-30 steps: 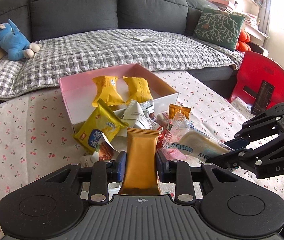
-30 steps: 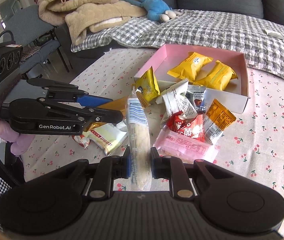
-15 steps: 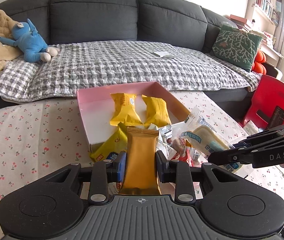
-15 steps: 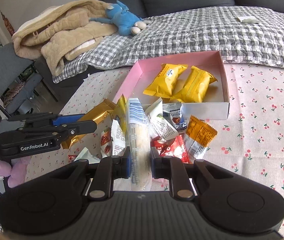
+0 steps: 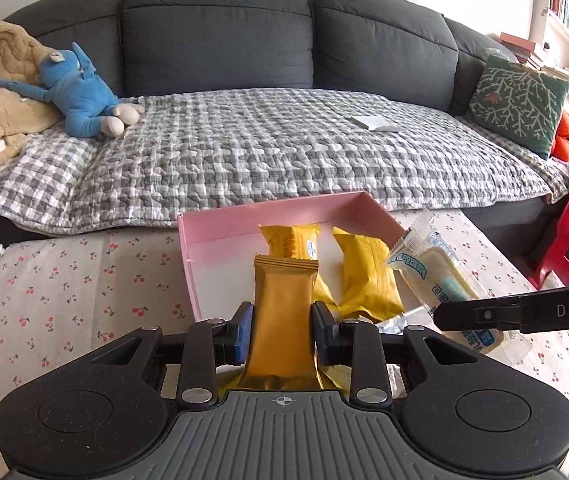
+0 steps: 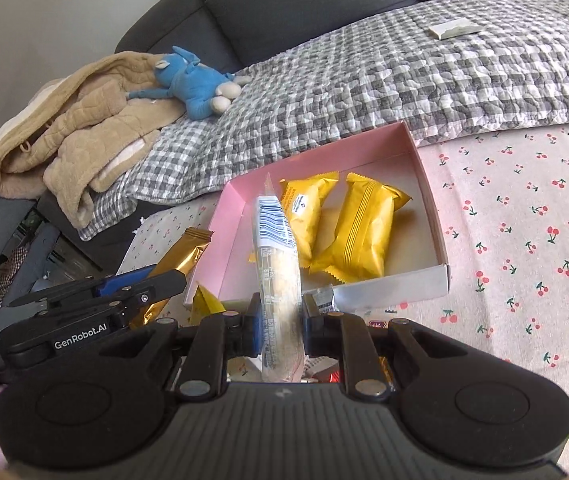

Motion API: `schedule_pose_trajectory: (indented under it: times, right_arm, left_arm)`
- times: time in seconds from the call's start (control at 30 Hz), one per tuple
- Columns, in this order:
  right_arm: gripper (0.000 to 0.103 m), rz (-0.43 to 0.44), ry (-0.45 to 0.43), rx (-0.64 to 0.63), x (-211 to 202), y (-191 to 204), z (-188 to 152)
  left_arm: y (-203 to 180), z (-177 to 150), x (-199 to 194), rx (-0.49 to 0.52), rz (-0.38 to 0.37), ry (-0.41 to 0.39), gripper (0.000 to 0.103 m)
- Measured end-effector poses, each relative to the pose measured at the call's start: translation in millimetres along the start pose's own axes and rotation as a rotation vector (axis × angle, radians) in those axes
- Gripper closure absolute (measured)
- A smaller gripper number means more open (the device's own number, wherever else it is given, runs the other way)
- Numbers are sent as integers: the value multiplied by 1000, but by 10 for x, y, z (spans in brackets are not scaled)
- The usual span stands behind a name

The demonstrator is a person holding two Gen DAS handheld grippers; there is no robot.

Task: Organize snacks
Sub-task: 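Carry both bars into the pink box and open both tools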

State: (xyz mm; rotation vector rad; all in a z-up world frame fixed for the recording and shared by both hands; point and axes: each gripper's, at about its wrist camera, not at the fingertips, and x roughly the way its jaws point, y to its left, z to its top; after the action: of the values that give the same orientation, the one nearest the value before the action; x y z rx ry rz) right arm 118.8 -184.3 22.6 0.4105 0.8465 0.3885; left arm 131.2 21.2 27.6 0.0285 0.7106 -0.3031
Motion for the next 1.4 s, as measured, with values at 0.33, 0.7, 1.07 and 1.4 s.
schedule_pose_trajectory:
  times: [0.33, 0.7, 1.07, 1.4]
  right_arm:
    - [87, -4, -60, 134, 284, -266, 265]
    - [87, 16, -88, 176, 513, -362, 399]
    - [87, 14, -86, 171, 714, -395, 441]
    - [76, -4, -100, 158, 724, -404, 441]
  left_arm:
    - [147, 253, 576, -44, 105, 21, 74]
    - [192, 351, 1039, -40, 188, 50, 74]
    - [209, 336, 1259, -30, 249, 63, 74]
    - [240, 318, 1331, -24, 233, 61, 70]
